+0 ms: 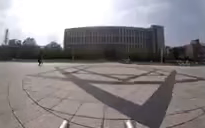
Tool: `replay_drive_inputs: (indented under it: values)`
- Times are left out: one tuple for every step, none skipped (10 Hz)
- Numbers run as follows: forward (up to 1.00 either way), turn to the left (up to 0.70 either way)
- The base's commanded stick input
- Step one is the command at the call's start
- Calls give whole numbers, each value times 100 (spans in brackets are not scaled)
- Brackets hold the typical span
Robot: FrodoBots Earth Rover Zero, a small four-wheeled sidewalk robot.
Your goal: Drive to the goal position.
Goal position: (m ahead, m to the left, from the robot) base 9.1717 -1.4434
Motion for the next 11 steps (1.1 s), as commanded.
replay_drive_inputs:
  values:
    - [100,-40]
    - [100,-34]
    - [100,-11]
    - [100,0]
    - [100,0]
    - [100,-2]
    - [100,-40]
    - [100,-40]
    - [100,-23]
    - [100,-3]
    - [100,0]
